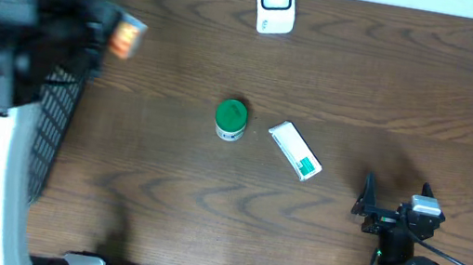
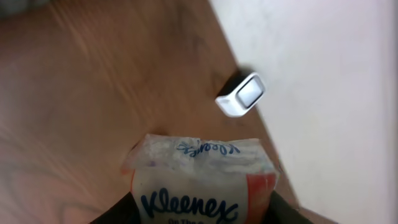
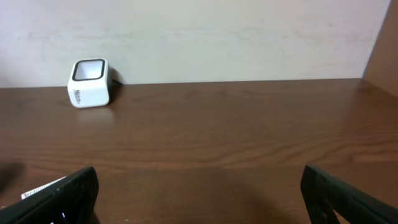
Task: Scan the item barcode
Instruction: 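Carry the Kleenex pack to the scanner and place it left of the bottle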
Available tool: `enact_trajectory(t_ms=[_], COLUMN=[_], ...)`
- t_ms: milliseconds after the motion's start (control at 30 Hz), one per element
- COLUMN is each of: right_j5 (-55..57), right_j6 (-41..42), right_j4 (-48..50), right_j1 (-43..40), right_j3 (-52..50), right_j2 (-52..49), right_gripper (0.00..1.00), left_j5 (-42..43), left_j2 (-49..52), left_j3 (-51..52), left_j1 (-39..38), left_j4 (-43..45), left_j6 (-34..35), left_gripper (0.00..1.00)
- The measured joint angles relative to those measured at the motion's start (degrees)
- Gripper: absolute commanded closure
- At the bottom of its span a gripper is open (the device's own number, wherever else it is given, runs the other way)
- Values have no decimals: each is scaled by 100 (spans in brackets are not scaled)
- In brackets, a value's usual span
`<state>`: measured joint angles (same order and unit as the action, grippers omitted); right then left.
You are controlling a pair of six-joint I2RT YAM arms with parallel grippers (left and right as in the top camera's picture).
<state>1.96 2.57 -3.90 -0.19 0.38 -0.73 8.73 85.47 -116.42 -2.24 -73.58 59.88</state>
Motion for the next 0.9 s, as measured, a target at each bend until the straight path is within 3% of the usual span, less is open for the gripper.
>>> enact_trajectory(t_ms=[333, 667, 900], right_j5=[2, 0, 0], right_j6=[0, 0, 0], right_j4=[2, 0, 0], right_j1=[0, 0, 0], right_j3=[0, 0, 0], right_j2=[0, 0, 0], right_gripper=[1, 1, 1], left_j5=[-1366, -1639, -1443], left_j2=[634, 1565, 2074], left_j3=[977, 2135, 2736], left_j1=[-1344, -1453, -1471], left_j4=[-146, -59, 603], left_j6=[1333, 2559, 2863], left_gripper=[56, 56, 52])
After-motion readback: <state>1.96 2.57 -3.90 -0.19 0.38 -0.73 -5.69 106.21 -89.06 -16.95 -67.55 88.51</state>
